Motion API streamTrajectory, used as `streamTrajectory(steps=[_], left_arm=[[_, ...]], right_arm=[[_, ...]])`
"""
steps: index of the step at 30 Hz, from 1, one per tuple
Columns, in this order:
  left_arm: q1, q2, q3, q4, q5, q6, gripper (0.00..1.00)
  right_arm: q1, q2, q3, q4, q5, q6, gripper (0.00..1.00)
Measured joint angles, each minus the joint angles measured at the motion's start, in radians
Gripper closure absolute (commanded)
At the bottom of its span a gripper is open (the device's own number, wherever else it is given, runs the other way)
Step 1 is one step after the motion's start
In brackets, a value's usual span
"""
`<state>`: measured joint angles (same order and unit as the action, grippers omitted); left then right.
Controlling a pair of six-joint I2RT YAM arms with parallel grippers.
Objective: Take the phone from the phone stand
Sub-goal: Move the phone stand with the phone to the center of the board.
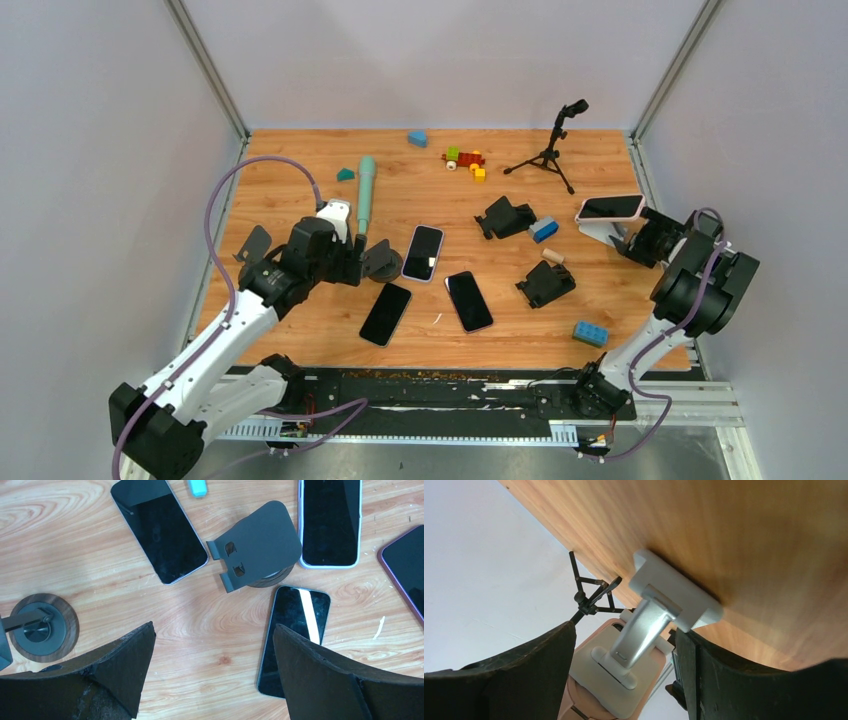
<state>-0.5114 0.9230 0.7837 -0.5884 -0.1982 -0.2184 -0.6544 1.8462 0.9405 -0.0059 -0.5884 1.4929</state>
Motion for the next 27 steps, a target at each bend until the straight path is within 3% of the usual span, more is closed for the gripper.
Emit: streamTrajectory(steps=[27], left_arm=[[-0.005,-0.051,-0.002,-0.006,-0.048,0.020,0.05]], right_arm=[[0.065,0.060,0.098,-0.037,0.010,0.016,0.36]])
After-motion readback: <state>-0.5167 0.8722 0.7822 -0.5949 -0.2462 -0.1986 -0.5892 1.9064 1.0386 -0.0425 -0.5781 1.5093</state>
